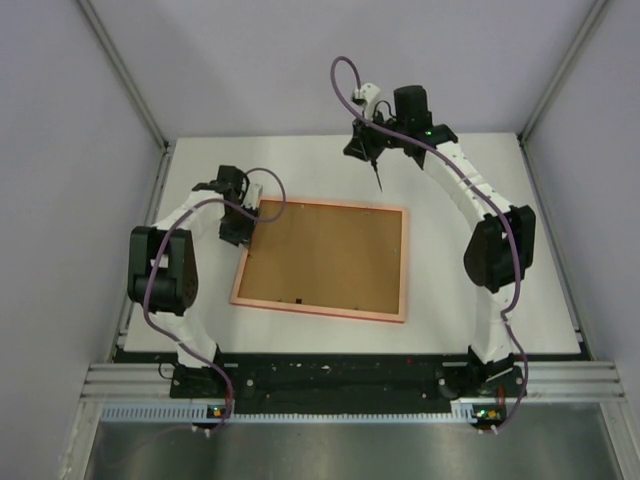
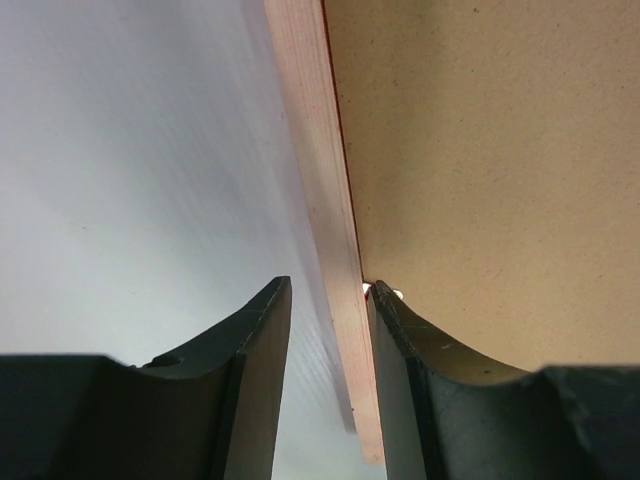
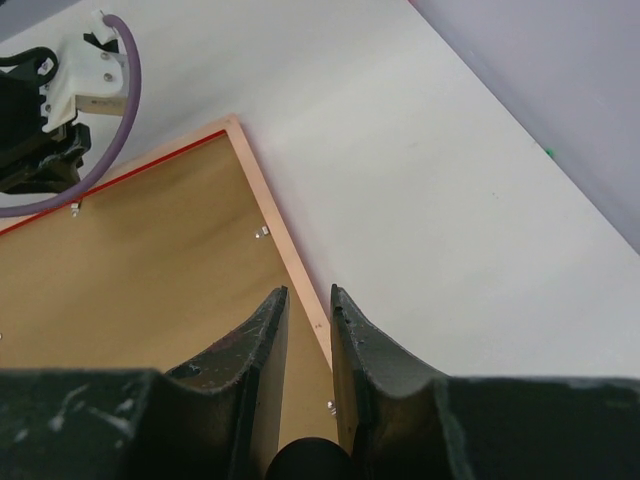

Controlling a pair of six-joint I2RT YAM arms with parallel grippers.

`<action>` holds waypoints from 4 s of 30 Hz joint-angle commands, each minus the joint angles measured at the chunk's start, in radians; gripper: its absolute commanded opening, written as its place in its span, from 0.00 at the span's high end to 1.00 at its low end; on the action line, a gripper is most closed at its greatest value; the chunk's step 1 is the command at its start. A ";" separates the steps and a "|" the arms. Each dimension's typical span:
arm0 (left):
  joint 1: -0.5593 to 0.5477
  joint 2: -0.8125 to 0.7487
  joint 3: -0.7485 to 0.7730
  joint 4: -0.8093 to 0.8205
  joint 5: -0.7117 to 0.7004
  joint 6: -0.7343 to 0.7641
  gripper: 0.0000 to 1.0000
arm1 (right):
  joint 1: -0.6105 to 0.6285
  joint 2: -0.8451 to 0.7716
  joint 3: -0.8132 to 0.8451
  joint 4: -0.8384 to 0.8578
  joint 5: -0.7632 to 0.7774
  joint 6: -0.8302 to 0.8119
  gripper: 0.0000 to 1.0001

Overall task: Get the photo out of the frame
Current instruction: Release the photo frame item from the photo frame.

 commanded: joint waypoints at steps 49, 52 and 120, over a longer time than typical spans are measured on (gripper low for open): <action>-0.102 0.099 0.324 -0.038 0.001 0.034 0.61 | 0.015 0.195 0.069 0.284 0.007 0.431 1.00; -0.100 0.087 0.322 -0.074 -0.079 0.037 0.55 | 0.012 0.126 0.007 0.246 0.035 0.360 1.00; -0.076 0.301 0.299 -0.040 -0.042 0.057 0.99 | -0.035 -0.040 -0.140 0.187 -0.110 0.144 1.00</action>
